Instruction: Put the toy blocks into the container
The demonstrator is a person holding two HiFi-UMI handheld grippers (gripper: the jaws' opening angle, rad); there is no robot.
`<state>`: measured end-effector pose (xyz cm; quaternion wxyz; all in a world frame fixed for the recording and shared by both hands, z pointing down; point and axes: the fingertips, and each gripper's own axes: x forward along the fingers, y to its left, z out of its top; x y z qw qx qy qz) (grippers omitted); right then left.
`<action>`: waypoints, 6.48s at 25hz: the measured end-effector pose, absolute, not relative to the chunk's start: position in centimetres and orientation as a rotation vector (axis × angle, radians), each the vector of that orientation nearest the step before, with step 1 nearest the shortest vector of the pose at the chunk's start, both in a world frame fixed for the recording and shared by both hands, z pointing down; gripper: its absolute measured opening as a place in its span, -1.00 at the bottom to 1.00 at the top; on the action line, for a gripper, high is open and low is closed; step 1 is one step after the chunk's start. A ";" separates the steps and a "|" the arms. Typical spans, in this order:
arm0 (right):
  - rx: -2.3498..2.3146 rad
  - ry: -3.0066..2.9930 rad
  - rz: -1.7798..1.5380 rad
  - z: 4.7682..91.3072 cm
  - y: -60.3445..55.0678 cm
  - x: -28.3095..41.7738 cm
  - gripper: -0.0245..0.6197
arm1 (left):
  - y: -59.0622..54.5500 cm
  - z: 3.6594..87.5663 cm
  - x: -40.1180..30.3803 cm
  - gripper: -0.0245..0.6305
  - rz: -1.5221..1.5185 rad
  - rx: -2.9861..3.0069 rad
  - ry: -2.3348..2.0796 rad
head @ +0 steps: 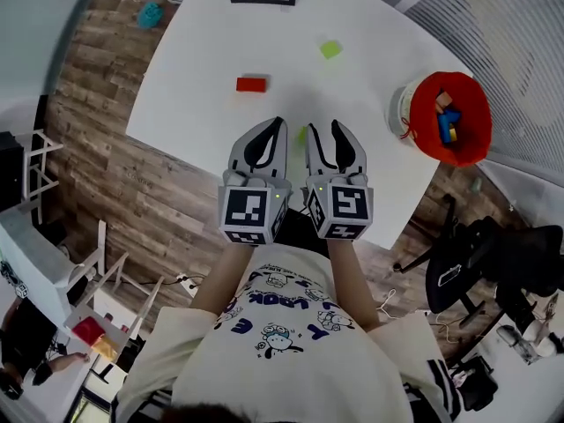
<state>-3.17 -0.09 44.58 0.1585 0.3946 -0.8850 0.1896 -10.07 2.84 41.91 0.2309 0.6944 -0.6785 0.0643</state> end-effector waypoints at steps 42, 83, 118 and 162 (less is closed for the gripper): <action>0.943 -2.338 0.573 53.7 2.8 -4.0 -0.23 | 5.8 48.4 -10.1 -0.83 0.198 1.754 -1.798; 1.025 -2.355 0.607 51.3 1.2 -3.1 -0.33 | 3.3 47.3 -8.8 -0.83 0.221 1.832 -1.749; 1.584 -2.414 0.451 38.4 -5.1 7.1 -0.33 | -3.7 37.6 0.2 -0.83 0.216 2.294 -1.565; 1.996 -2.173 0.382 34.5 -10.0 18.2 -0.33 | -9.7 35.5 9.3 -0.83 0.189 2.502 -1.291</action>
